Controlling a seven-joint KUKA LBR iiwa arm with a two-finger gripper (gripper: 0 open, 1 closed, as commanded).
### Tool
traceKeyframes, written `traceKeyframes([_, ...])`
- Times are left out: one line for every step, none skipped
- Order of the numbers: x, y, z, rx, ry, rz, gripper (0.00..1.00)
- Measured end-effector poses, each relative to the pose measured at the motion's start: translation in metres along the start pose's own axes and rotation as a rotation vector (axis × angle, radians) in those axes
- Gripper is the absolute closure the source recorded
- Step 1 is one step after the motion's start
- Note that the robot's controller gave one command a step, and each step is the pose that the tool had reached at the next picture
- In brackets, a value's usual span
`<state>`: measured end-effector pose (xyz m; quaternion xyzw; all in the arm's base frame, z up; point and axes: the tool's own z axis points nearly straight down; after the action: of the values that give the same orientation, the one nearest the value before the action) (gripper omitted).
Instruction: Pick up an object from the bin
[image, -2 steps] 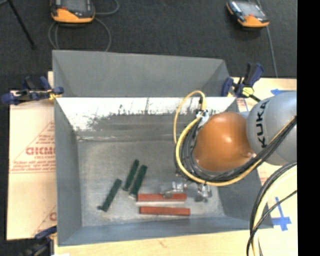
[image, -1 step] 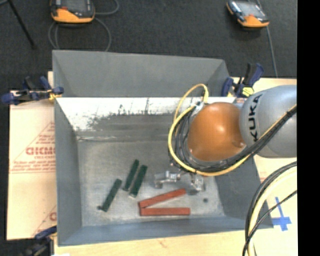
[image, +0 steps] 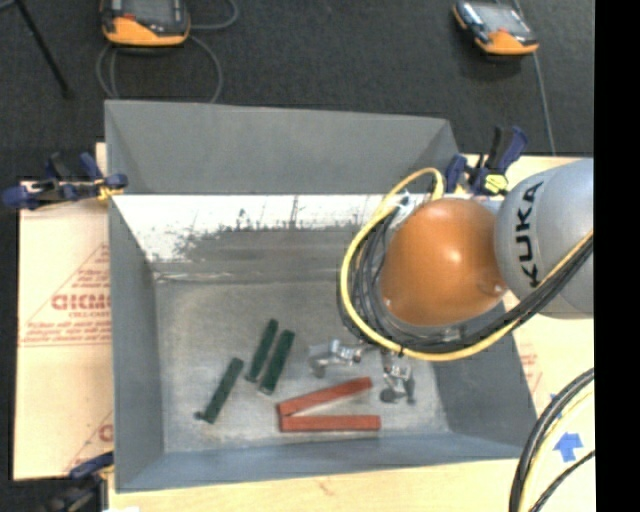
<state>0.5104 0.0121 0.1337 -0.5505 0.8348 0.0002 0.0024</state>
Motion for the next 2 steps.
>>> traceKeyframes([-0.023, -0.011, 0.064, -0.004, 0.006, -0.174, 0.0])
traceKeyframes([0.009, 0.031, 0.06, 0.018, -0.009, -0.352, 0.0])
